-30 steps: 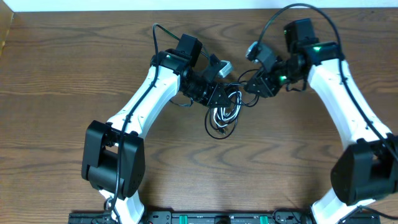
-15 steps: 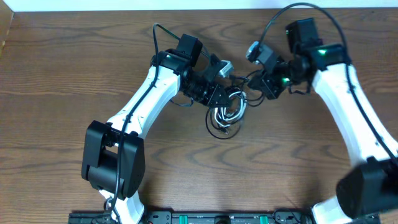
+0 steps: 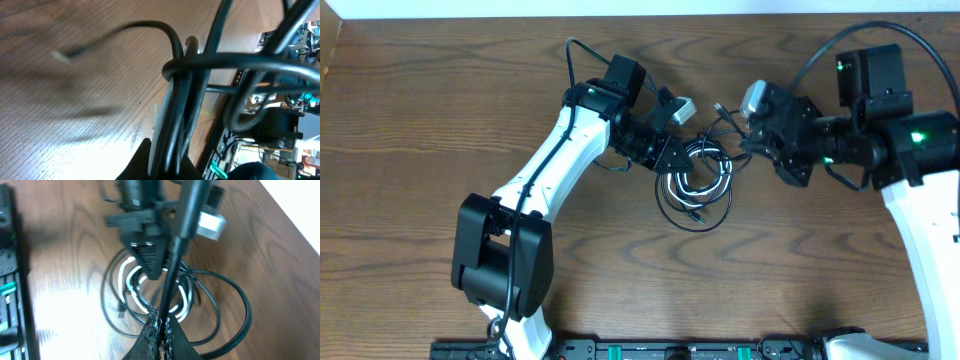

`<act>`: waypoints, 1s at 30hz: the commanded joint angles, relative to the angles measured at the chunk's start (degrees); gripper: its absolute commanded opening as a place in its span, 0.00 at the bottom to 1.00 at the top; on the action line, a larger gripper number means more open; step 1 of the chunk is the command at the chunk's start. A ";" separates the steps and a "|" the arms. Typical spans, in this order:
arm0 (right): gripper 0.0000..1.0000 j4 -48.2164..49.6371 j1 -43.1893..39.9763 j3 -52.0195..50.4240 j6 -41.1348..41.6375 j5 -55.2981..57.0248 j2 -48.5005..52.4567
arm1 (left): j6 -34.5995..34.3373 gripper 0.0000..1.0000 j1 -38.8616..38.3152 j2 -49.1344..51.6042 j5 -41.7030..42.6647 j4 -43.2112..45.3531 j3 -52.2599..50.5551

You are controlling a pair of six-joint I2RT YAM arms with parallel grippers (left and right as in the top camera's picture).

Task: Untangle cables

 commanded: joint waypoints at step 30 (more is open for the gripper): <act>0.54 4.63 -1.57 0.52 10.82 0.48 0.74 | -0.04 0.07 0.42 0.02 -0.81 0.50 -0.17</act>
